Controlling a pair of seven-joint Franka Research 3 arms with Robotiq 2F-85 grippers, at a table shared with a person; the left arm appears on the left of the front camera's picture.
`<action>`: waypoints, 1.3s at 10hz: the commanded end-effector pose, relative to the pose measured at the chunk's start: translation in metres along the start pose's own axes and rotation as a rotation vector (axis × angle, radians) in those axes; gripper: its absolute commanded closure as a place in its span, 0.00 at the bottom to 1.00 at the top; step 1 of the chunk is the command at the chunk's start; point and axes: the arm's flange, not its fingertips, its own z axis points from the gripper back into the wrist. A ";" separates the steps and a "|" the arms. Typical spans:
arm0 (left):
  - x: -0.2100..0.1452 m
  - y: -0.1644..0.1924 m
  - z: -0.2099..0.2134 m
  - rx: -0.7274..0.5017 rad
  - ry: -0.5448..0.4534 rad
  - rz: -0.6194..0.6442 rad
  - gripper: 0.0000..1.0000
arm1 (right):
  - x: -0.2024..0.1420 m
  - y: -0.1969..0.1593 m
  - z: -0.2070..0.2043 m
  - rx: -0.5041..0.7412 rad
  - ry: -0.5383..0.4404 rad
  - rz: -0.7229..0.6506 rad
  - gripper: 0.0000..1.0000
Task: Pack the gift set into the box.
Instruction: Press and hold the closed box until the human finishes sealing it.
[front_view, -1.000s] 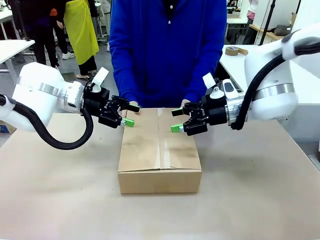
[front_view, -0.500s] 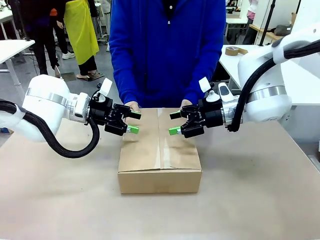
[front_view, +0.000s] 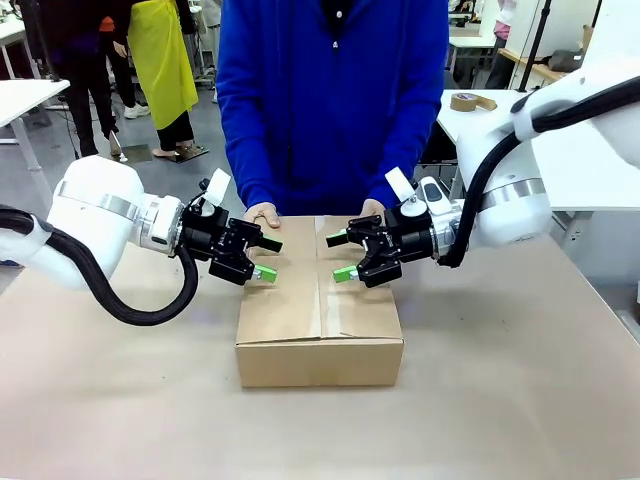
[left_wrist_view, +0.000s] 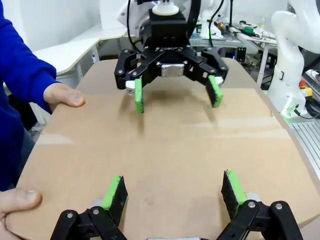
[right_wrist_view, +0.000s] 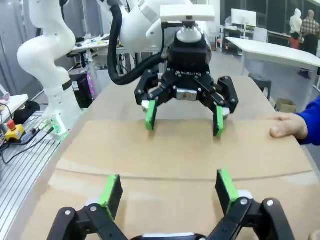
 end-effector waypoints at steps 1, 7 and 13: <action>-0.008 -0.002 -0.004 0.018 0.037 -0.024 0.00 | -0.010 -0.012 0.005 0.026 0.048 -0.032 0.00; 0.002 0.003 -0.009 0.050 0.102 -0.053 0.00 | -0.020 -0.009 0.011 -0.012 0.065 -0.073 0.00; 0.002 0.003 -0.009 0.050 0.102 -0.053 0.00 | -0.020 -0.009 0.011 -0.012 0.065 -0.073 0.00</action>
